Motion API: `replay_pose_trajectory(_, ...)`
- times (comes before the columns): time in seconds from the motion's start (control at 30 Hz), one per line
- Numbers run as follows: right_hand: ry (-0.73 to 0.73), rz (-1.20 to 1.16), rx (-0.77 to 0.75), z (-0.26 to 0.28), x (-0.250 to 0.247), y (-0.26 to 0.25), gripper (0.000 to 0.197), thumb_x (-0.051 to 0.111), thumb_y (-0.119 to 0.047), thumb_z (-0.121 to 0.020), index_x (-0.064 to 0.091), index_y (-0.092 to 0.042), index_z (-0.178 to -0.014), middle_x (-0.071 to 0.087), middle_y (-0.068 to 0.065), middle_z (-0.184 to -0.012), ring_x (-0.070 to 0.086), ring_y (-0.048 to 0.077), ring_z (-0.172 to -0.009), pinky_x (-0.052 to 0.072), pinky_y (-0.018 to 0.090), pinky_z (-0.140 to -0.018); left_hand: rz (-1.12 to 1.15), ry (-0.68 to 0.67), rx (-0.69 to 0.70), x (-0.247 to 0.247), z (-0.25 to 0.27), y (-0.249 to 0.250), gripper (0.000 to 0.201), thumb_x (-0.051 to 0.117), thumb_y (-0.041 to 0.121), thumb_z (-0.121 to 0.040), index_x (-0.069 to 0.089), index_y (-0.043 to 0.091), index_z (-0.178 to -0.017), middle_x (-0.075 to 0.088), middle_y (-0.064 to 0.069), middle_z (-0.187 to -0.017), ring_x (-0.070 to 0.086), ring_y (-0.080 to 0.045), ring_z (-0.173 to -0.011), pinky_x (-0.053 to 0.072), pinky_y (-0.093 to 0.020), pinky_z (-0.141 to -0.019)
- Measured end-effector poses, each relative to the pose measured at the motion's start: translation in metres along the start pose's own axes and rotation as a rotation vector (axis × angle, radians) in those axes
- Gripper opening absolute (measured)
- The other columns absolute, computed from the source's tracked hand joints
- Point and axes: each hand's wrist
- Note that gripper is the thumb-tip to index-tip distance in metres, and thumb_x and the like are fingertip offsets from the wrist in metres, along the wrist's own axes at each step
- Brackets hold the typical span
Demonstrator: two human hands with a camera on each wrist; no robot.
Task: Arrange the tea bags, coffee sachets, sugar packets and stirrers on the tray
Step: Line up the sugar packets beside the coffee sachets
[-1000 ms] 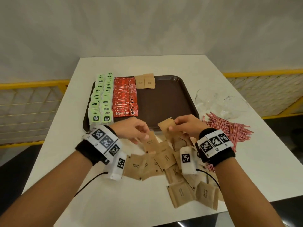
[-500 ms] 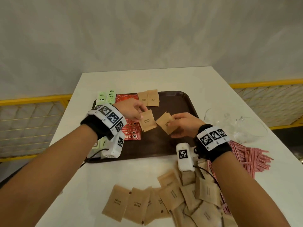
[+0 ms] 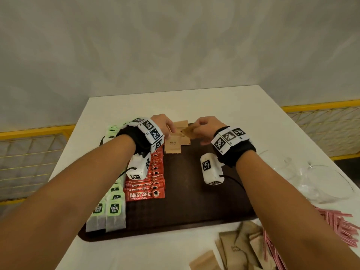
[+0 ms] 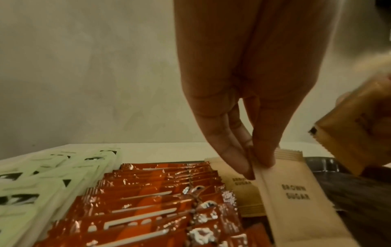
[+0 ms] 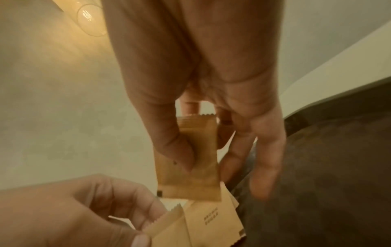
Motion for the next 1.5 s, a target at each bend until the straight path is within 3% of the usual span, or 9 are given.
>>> replay_pose_trajectory(0.1,-0.103,-0.040,0.022,-0.012,0.000,0.002,0.026,0.054,0.000,-0.087,0.061,-0.004,-0.112,0.063,0.013,-0.106,0.063,0.028,-0.096,0.057,0.040,-0.080,-0.038,0.030,0.003,0.002,-0.010,0.000,0.025,0.064,-0.002,-0.081,0.069,0.009,-0.103,0.065,-0.009,-0.109,0.057,-0.018,-0.093,0.042,-0.024,-0.075)
replay_pose_trajectory(0.2,-0.112,0.173,-0.006,-0.024,0.002,0.004,0.034,0.062,-0.004,-0.079,0.060,-0.012,-0.112,0.063,0.009,-0.104,0.063,0.027,-0.095,0.056,0.043,-0.085,-0.059,0.059,-0.013,0.004,-0.019,-0.001,0.023,0.065,-0.001,-0.079,0.070,0.011,-0.098,0.066,-0.008,-0.109,0.060,-0.023,-0.102,0.044,-0.026,-0.076)
replay_pose_trajectory(0.43,-0.012,0.276,-0.023,-0.043,0.013,0.007,0.023,0.067,-0.003,-0.076,0.056,-0.013,-0.093,0.057,0.004,-0.085,0.054,0.022,-0.081,0.042,0.025,-0.057,-0.053,0.061,-0.074,0.006,-0.027,-0.008,0.021,0.066,0.000,-0.080,0.069,0.009,-0.099,0.065,-0.006,-0.106,0.058,-0.021,-0.101,0.040,-0.024,-0.075)
replay_pose_trajectory(0.63,0.073,0.181,-0.024,-0.049,0.021,0.013,0.025,0.070,0.000,-0.073,0.055,-0.013,-0.089,0.055,-0.001,-0.080,0.058,0.023,-0.084,0.056,0.039,-0.081,-0.031,0.060,-0.076,0.001,-0.021,-0.015,0.022,0.066,0.002,-0.082,0.068,0.005,-0.104,0.059,-0.001,-0.093,0.051,-0.013,-0.088,0.037,-0.023,-0.073)
replay_pose_trajectory(0.8,0.056,0.227,-0.051,-0.053,0.030,0.008,0.025,0.071,-0.002,-0.073,0.054,-0.013,-0.089,0.056,0.005,-0.090,0.056,0.021,-0.081,0.049,0.027,-0.061,-0.085,0.098,-0.068,0.005,-0.024,-0.011,0.019,0.068,0.000,-0.079,0.069,0.007,-0.097,0.067,-0.009,-0.104,0.054,-0.016,-0.084,0.041,-0.024,-0.072)
replay_pose_trajectory(0.93,0.058,0.236,-0.027,-0.060,0.034,0.011,0.030,0.072,-0.004,-0.075,0.047,-0.019,-0.072,0.054,0.005,-0.093,0.055,0.020,-0.083,0.047,0.025,-0.061,-0.173,0.113,-0.044,0.009,-0.025,-0.008,0.021,0.066,-0.001,-0.080,0.068,0.007,-0.099,0.065,-0.010,-0.109,0.057,-0.020,-0.089,0.040,-0.025,-0.071)
replay_pose_trajectory(1.1,0.064,0.250,0.008,-0.066,0.036,0.017,0.025,0.072,-0.007,-0.076,0.051,-0.016,-0.085,0.056,0.006,-0.097,0.057,0.022,-0.085,0.054,0.036,-0.083,-0.236,0.101,0.078,0.011,-0.019,-0.004,0.033,0.072,0.016,-0.077,0.061,0.011,-0.108,0.053,-0.007,-0.114,0.051,-0.024,-0.104,0.037,-0.027,-0.075)
replay_pose_trajectory(1.27,0.067,0.262,-0.009,-0.067,0.035,0.018,0.030,0.068,-0.005,-0.079,0.057,-0.008,-0.107,0.060,0.012,-0.114,0.057,0.024,-0.092,0.050,0.033,-0.083,-0.498,-0.011,0.127,0.025,-0.012,-0.004,0.056,0.081,0.038,-0.065,0.054,0.021,-0.111,0.045,-0.005,-0.115,0.042,-0.025,-0.111,0.039,-0.035,-0.084)
replay_pose_trajectory(1.5,0.082,0.250,0.015,-0.065,0.035,0.017,0.035,0.068,-0.008,-0.080,0.056,-0.008,-0.113,0.059,0.010,-0.119,0.057,0.025,-0.107,0.044,0.027,-0.079,-0.550,0.022,0.111,0.025,-0.014,-0.005,0.051,0.077,0.036,-0.073,0.051,0.017,-0.114,0.048,-0.007,-0.118,0.044,-0.026,-0.112,0.037,-0.034,-0.083)
Point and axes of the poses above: each hand's wrist, its own z-axis away from the middle knuckle, its own x-axis out of the palm, y = z × x
